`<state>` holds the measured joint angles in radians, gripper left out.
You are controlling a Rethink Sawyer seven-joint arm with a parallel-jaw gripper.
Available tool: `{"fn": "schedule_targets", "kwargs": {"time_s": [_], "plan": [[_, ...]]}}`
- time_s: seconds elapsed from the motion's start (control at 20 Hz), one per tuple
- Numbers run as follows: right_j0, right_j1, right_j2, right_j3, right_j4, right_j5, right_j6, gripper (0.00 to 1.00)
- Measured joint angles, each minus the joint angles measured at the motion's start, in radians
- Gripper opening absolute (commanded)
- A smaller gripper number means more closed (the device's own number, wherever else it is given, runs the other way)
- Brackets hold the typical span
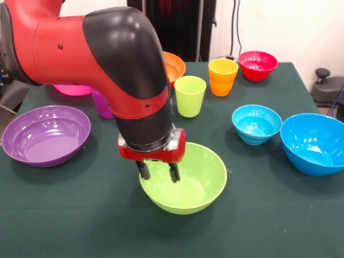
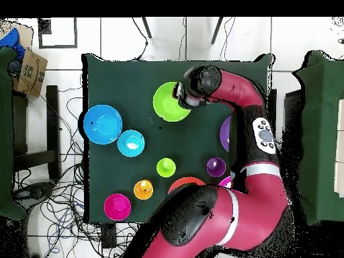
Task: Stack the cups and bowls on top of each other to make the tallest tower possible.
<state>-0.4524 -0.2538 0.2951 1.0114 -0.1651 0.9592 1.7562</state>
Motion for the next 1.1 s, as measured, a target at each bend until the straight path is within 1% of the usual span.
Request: {"fn": "schedule_targets", "kwargs": {"time_s": [0.35,0.55,0.75,1.1], "plan": [[-0.046,0.000,0.035,0.007,-0.021,-0.006,0.000,1.00],[-0.078,-0.005,0.049,0.027,-0.033,-0.006,0.000,1.00],[-0.094,-0.010,0.056,0.039,-0.035,-0.006,0.000,1.00],[-0.097,-0.033,0.072,0.063,-0.038,-0.005,0.000,1.00]]}}
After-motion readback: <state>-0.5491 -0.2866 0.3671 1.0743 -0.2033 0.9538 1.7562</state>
